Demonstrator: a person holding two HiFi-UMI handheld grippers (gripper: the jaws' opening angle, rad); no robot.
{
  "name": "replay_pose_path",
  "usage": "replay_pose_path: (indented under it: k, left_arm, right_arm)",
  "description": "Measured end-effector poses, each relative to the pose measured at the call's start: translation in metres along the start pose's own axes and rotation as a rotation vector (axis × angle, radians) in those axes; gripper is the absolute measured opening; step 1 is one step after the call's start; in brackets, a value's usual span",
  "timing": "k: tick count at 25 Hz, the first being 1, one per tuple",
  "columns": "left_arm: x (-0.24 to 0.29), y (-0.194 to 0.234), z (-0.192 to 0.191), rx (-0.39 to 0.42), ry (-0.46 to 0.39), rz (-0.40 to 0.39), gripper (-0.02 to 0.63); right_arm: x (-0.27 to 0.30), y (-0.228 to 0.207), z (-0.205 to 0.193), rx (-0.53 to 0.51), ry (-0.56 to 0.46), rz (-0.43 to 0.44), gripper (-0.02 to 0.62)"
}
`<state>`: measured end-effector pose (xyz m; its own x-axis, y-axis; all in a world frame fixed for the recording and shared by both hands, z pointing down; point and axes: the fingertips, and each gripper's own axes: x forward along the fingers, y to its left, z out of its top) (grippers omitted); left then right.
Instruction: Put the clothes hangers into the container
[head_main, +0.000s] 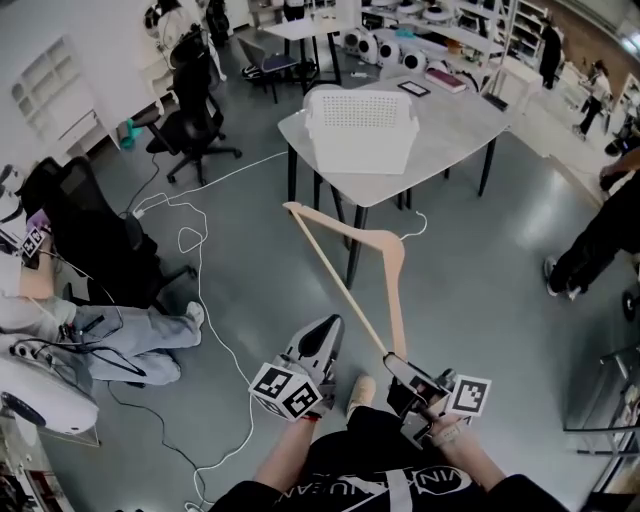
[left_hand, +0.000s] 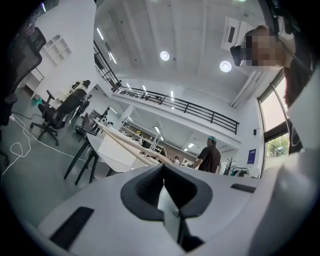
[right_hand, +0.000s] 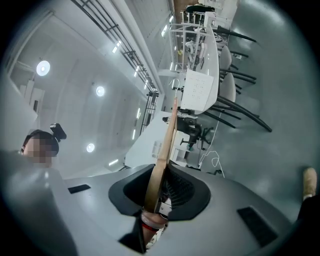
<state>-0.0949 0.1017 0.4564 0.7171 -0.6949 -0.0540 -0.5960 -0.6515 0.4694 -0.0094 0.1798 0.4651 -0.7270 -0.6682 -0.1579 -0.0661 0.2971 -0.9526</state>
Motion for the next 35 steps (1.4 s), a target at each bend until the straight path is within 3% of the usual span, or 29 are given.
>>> replay_pose_path:
  k: [11, 23, 35]
  left_arm:
    - [0.097, 0.036, 0.017, 0.010, 0.007, -0.031, 0.009]
    - [0.151, 0.050, 0.020, 0.014, 0.019, -0.060, 0.009]
    - [0.234, 0.094, 0.056, 0.023, 0.011, -0.119, 0.009]
  right_arm:
    - [0.029, -0.026, 0.089, -0.013, -0.040, 0.001, 0.069]
    - [0.039, -0.036, 0.139, -0.022, -0.069, 0.005, 0.069]
    - [0.088, -0.045, 0.217, -0.039, -0.125, 0.023, 0.069]
